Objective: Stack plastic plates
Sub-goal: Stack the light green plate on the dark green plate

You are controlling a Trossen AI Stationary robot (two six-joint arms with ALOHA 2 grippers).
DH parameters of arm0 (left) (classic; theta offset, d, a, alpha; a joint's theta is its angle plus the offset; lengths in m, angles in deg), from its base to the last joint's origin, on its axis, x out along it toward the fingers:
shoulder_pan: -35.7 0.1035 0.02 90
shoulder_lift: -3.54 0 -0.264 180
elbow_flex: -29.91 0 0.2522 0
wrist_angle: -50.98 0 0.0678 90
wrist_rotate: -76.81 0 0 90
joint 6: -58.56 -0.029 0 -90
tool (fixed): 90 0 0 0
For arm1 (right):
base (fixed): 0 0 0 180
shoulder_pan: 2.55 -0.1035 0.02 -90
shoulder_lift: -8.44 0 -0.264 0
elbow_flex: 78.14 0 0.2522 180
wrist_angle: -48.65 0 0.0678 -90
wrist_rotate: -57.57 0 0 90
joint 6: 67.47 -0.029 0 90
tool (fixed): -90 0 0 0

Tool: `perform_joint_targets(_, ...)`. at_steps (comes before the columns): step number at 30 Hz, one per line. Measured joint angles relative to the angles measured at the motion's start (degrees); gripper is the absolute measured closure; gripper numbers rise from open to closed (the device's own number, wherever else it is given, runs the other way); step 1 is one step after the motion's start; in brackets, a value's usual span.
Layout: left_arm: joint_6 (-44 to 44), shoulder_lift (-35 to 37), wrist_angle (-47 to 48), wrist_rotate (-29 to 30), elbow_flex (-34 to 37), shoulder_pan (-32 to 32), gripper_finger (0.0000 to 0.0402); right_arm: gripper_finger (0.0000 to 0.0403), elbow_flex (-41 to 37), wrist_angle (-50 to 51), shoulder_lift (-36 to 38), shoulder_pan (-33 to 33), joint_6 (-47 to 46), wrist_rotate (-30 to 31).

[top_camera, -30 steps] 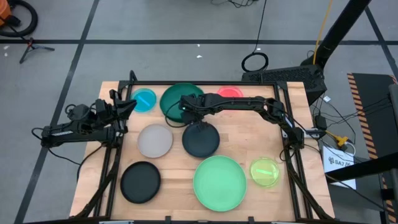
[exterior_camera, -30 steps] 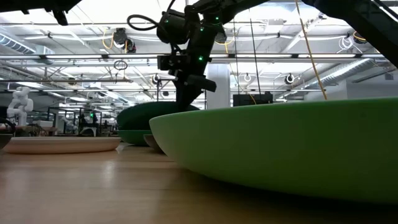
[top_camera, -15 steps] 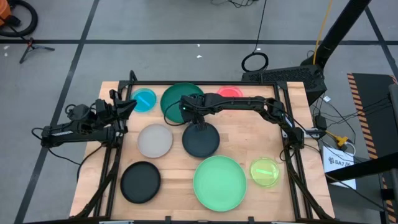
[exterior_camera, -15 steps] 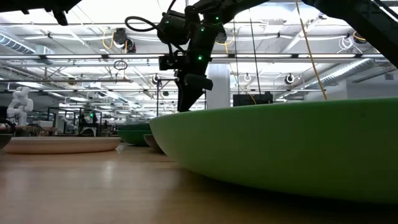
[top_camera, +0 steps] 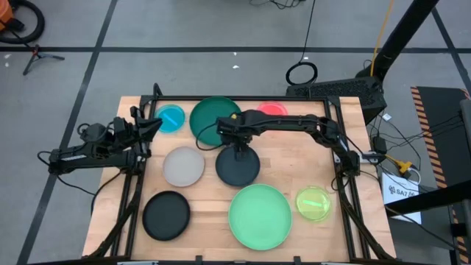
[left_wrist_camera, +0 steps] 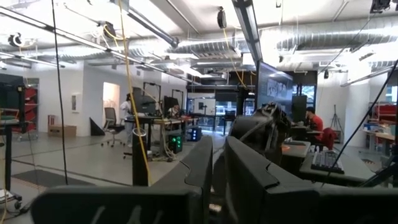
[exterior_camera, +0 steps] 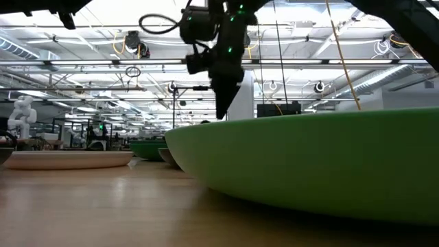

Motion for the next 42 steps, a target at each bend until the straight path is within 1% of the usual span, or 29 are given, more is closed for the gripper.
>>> perform_joint_targets(3, 0.7, 0.0, 0.5, -0.4, 0.0, 0.0, 0.0350, 0.0237, 0.0, 6.1, 1.7, -1.2, -2.3, -5.4)
perform_joint_targets(6, 1.1, 0.0, 0.6, -0.5, 0.0, 0.0, 0.0350, 0.0239, -0.7, 8.4, 3.6, -3.2, -5.0, -6.5)
perform_joint_targets(11, 1.5, 0.0, 1.1, -0.5, 0.0, -0.1, 0.0350, 0.0239, -3.7, 6.2, 7.8, -7.7, -9.4, -6.5)
perform_joint_targets(14, 2.1, 0.0, 1.2, -0.6, 0.0, -0.1, 0.0350, 0.0239, -6.9, 2.4, 10.8, -10.5, -12.5, -6.4)
perform_joint_targets(17, 2.2, 0.0, 1.4, -0.6, 0.0, -0.1, 0.0350, 0.0239, -11.8, -2.9, 14.0, -13.1, -15.2, -4.3)
perform_joint_targets(21, 2.3, 0.0, 1.4, -0.6, 0.0, -0.1, 0.0350, 0.0239, -20.8, -8.8, 19.2, -16.0, -19.6, -1.8)
perform_joint_targets(26, 2.5, 0.0, 1.0, -0.6, 0.0, -0.1, 0.0350, 0.0239, -34.9, -16.5, 26.0, -18.4, -25.7, -1.8)
perform_joint_targets(29, 2.5, 0.0, 0.8, -0.6, 0.0, -0.1, 0.0350, 0.0239, -42.6, -19.1, 28.9, -20.3, -31.7, -1.9)
perform_joint_targets(32, 2.1, 0.0, 0.7, -0.6, 0.0, -0.1, 0.0350, 0.0239, -48.7, -20.8, 31.1, -22.7, -37.2, -2.0)
perform_joint_targets(36, 1.5, 0.0, 0.9, -0.6, 0.0, -0.1, 0.0350, 0.0239, -54.8, -27.0, 32.4, -25.2, -42.0, -1.8)
perform_joint_targets(42, 1.4, 0.0, 1.0, -0.6, 0.0, -0.1, 0.0350, 0.0239, -59.3, -32.9, 32.4, -26.1, -45.3, 1.3)
